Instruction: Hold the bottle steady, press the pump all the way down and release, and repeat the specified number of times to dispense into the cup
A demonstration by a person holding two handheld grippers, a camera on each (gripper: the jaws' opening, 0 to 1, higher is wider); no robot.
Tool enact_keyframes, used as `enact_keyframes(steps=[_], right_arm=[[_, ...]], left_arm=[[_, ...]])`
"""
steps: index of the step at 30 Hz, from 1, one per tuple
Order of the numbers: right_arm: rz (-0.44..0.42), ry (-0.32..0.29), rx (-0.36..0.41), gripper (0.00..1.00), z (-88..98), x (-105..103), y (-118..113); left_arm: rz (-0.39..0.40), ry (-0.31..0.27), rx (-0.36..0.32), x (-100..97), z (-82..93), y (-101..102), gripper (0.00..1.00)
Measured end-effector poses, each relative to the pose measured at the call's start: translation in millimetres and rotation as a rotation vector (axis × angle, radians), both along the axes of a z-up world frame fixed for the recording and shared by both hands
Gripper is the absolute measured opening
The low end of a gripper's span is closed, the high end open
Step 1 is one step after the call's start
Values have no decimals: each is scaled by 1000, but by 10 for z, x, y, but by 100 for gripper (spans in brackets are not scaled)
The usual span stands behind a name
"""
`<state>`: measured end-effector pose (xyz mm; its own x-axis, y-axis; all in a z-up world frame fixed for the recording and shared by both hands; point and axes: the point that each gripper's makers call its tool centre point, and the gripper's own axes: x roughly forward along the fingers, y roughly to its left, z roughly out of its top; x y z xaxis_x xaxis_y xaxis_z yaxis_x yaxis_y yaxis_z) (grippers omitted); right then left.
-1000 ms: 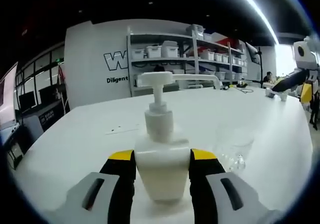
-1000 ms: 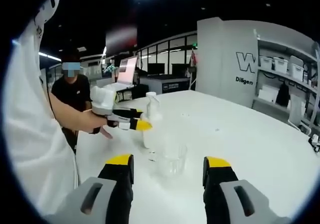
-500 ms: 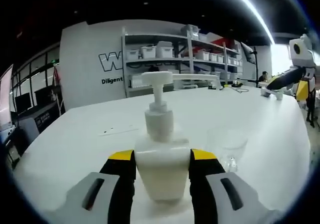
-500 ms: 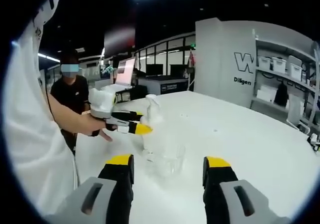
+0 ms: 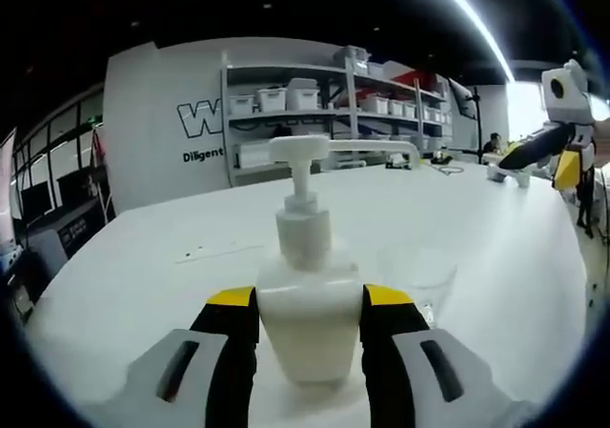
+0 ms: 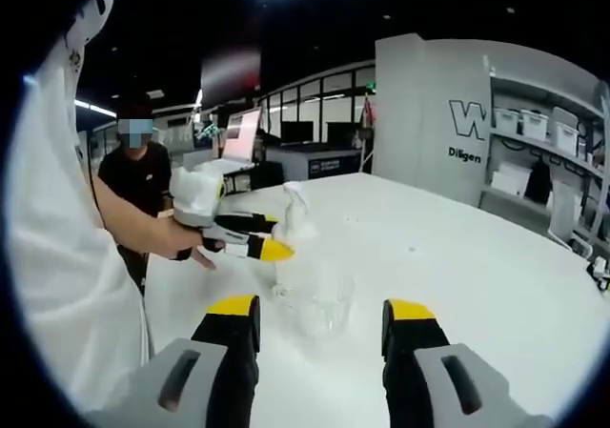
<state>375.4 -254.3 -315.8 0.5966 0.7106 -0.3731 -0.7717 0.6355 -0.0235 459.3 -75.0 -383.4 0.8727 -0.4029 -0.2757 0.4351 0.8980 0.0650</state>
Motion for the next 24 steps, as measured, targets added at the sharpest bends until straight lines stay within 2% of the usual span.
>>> enact_keyframes(steps=[2,3,4,5,9,10,13,21,24], right_arm=[[12,-10,-1,47,17,-5,15],[7,0,2,48,5,7,10],[0,36,21,47,-13,-7,16],[8,1,-5,46,-3,8,6],[9,-13,-9,45,21,16,2],[12,7,9,45,28,6,11],[11,-10,-6,45,25,13,-8],[8,4,-2,44,5,-4,-32],[10,12,-4,40,-5,-14,-37]], left_arm=[[-6,1,0,-3,-2,-21,40],[-11,1,-2,-5,-3,-34,40],[-13,2,-1,-6,-4,-42,40],[-14,2,2,-7,-5,-55,40],[-19,3,1,-9,-7,-77,40],[-26,4,5,-9,-7,-95,40],[-34,4,5,-14,-8,-129,40],[-57,5,5,-39,-11,-206,40],[-62,5,6,-46,-11,-220,40]])
